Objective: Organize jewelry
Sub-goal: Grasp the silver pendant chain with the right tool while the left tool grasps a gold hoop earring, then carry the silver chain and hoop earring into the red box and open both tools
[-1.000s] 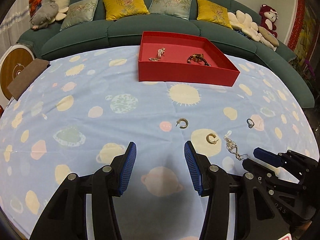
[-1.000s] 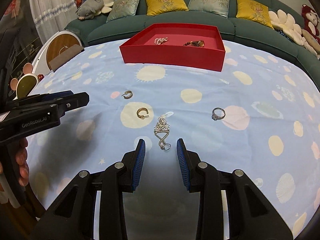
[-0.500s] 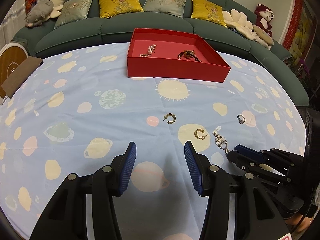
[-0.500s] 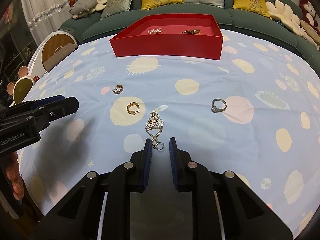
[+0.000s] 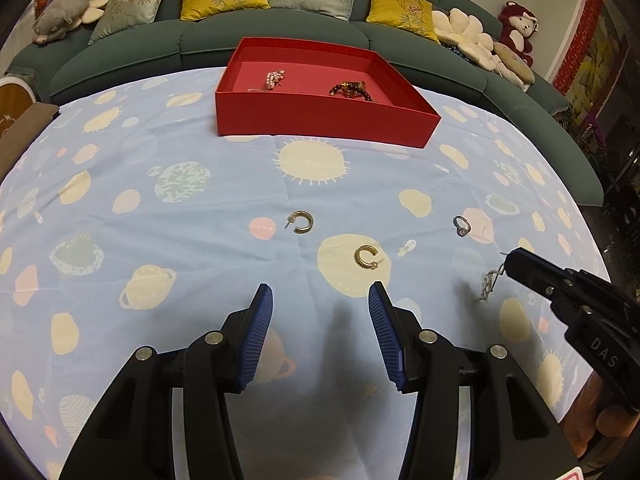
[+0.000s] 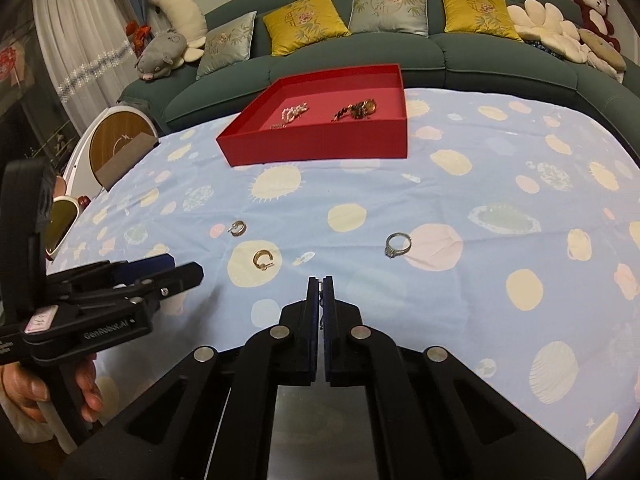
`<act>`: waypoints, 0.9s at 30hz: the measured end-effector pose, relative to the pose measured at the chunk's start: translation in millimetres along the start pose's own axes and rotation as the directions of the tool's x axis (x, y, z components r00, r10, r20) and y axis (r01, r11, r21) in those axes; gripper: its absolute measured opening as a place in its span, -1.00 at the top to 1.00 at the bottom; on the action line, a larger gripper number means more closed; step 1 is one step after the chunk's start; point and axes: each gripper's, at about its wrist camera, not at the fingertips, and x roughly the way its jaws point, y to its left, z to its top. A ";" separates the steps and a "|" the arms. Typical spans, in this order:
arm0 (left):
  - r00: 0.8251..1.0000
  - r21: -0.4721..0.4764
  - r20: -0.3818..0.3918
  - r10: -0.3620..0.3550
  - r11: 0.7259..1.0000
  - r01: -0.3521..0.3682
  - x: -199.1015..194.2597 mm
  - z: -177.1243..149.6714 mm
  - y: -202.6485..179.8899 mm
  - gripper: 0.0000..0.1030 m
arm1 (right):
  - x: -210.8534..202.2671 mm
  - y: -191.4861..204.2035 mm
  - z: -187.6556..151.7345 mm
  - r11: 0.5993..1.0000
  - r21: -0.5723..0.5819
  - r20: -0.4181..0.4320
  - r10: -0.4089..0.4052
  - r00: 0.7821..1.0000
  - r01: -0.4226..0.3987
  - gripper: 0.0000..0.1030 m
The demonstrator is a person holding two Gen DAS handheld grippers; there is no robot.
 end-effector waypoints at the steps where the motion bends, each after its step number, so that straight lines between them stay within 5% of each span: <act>1: 1.000 -0.002 -0.005 -0.010 1.000 0.010 2.9 0.7 -2.6 0.06 | -2.9 -2.5 2.0 1.000 0.007 0.007 0.001 1.000 -0.001 0.99; 12: 1.000 0.035 -0.010 -0.008 0.999 0.009 36.7 12.0 -29.1 0.08 | -10.6 -19.0 0.7 0.999 0.039 0.013 -0.004 1.000 0.003 0.99; 21: 1.000 0.099 0.020 0.023 0.995 -0.024 46.8 12.6 -41.8 0.65 | -14.6 -31.8 -1.1 0.998 0.063 0.018 -0.011 1.000 0.010 0.99; 27: 1.000 0.110 0.017 0.002 0.994 -0.004 44.6 11.2 -43.4 0.65 | -15.8 -33.2 -0.4 0.998 0.068 0.022 -0.012 1.000 0.011 0.99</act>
